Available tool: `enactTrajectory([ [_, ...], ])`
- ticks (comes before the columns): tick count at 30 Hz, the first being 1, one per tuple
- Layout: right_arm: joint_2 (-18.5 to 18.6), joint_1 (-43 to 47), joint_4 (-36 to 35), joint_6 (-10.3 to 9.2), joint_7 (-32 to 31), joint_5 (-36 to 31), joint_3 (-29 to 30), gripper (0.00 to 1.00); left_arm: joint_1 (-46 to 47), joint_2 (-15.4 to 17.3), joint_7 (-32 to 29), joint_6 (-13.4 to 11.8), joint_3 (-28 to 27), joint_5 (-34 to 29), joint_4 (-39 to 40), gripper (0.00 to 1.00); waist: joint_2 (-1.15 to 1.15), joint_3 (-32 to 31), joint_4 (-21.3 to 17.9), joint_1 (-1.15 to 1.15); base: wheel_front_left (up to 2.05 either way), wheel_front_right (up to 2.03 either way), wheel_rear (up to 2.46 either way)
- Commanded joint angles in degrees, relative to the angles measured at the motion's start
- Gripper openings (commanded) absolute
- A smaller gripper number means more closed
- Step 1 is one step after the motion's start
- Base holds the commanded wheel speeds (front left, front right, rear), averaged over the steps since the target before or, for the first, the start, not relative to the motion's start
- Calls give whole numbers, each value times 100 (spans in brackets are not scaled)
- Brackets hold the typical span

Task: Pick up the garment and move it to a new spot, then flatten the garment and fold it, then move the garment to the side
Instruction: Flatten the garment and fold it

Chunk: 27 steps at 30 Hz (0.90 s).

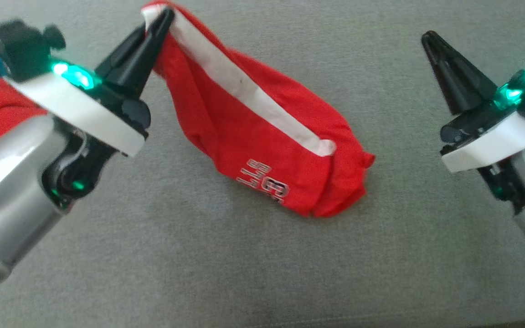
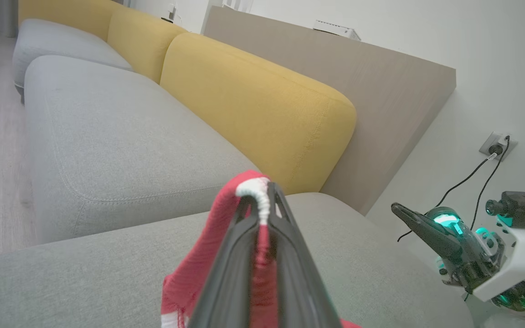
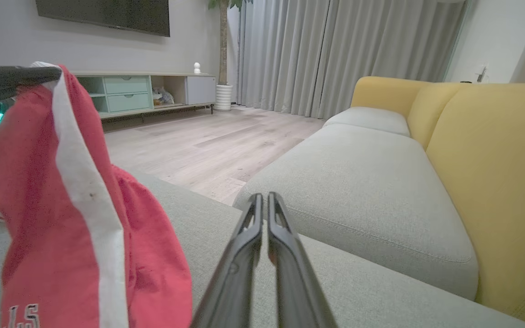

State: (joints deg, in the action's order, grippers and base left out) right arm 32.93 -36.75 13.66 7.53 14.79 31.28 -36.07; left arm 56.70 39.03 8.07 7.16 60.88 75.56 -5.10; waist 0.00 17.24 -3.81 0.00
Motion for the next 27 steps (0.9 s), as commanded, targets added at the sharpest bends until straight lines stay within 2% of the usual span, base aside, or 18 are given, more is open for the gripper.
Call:
enactTrajectory([
  [1, 112, -31, -208, -4, 15, 98, -116, 100, 160, 220, -12, 33, -253, -38, 4, 0, 0, 17, -78, 0, 0, 0, 0],
  [7, -36, 165, -298, -4, -24, 304, -847, 100, 127, 298, 21, 33, -160, 66, -214, 0, 0, 55, -150, 0, 0, 0, 0],
  [15, -806, 226, 547, -4, -207, 263, -1929, 100, 158, 319, 119, 33, -28, 156, -314, 0, 0, 142, -77, 0, 0, 0, 0],
  [21, -1110, -5, 1399, -4, -259, 151, -2023, 100, 207, 349, 185, 33, 67, 208, -338, 0, 0, 173, -31, 0, 0, 0, 0],
  [27, -1236, -70, 1708, -4, -189, 345, -2054, 100, 219, 359, 251, 33, 152, 253, -373, 0, 0, 180, 3, 0, 0, 0, 0],
])
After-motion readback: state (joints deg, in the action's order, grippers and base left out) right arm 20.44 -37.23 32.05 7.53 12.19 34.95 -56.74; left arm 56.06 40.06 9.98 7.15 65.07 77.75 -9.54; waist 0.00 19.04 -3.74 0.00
